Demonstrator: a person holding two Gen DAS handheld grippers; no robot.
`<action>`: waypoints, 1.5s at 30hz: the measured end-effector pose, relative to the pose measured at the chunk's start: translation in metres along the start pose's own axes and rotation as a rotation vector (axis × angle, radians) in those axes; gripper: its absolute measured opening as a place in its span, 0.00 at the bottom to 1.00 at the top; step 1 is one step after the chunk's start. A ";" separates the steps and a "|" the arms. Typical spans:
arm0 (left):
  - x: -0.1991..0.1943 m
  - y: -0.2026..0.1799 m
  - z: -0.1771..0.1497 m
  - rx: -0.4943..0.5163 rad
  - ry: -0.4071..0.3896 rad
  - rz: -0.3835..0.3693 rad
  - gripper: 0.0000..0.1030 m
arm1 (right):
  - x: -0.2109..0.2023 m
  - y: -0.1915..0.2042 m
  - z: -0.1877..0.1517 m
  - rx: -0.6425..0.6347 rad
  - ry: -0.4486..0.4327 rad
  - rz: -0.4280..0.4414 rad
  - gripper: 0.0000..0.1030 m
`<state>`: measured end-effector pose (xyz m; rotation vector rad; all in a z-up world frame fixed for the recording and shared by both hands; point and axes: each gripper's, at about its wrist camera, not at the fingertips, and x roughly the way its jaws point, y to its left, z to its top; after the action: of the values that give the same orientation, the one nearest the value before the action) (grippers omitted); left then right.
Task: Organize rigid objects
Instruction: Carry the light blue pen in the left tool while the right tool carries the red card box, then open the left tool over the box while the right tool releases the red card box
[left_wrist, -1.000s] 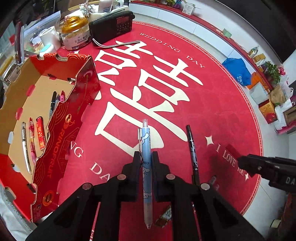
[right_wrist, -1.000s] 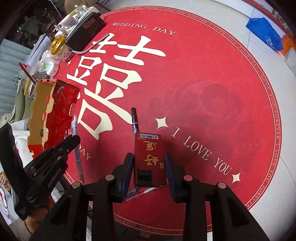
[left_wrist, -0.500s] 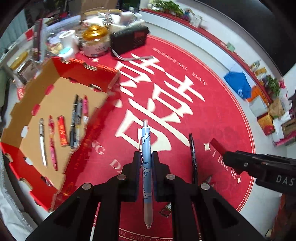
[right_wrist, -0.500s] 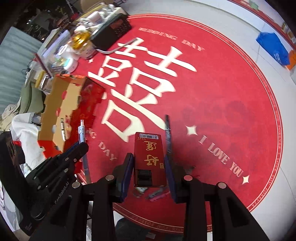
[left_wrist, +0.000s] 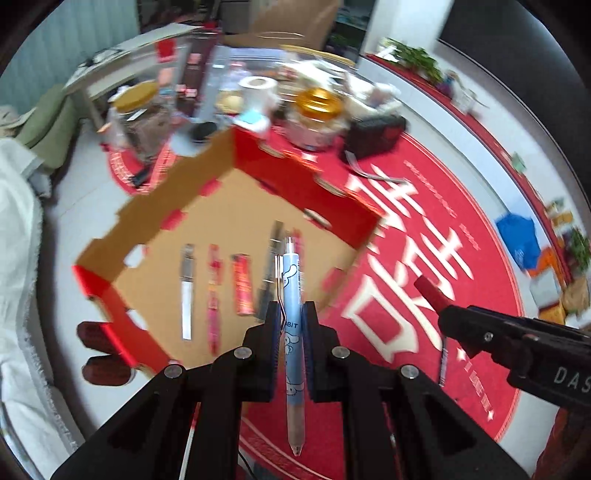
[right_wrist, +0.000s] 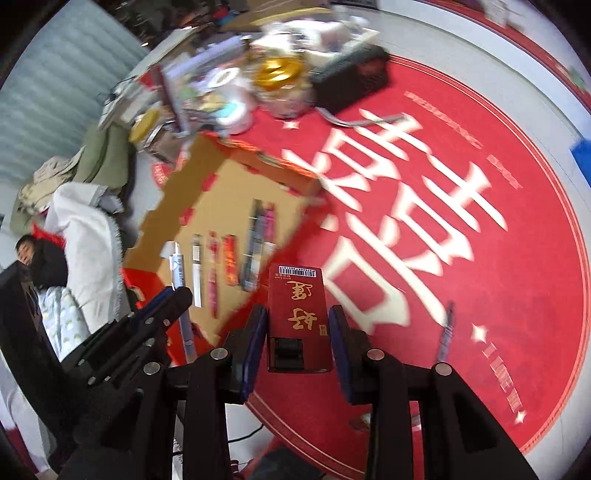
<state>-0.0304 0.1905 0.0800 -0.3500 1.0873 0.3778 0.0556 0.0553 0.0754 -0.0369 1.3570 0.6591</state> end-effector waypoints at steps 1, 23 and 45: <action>0.000 0.010 0.002 -0.019 -0.003 0.018 0.12 | 0.004 0.010 0.004 -0.016 -0.001 0.010 0.35; 0.026 0.083 0.019 -0.156 0.017 0.131 0.12 | 0.056 0.088 0.041 -0.145 0.034 0.032 0.35; 0.037 0.083 0.020 -0.136 0.043 0.132 0.12 | 0.061 0.086 0.045 -0.135 0.038 0.027 0.35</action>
<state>-0.0378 0.2769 0.0477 -0.4095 1.1325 0.5652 0.0606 0.1688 0.0600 -0.1405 1.3502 0.7749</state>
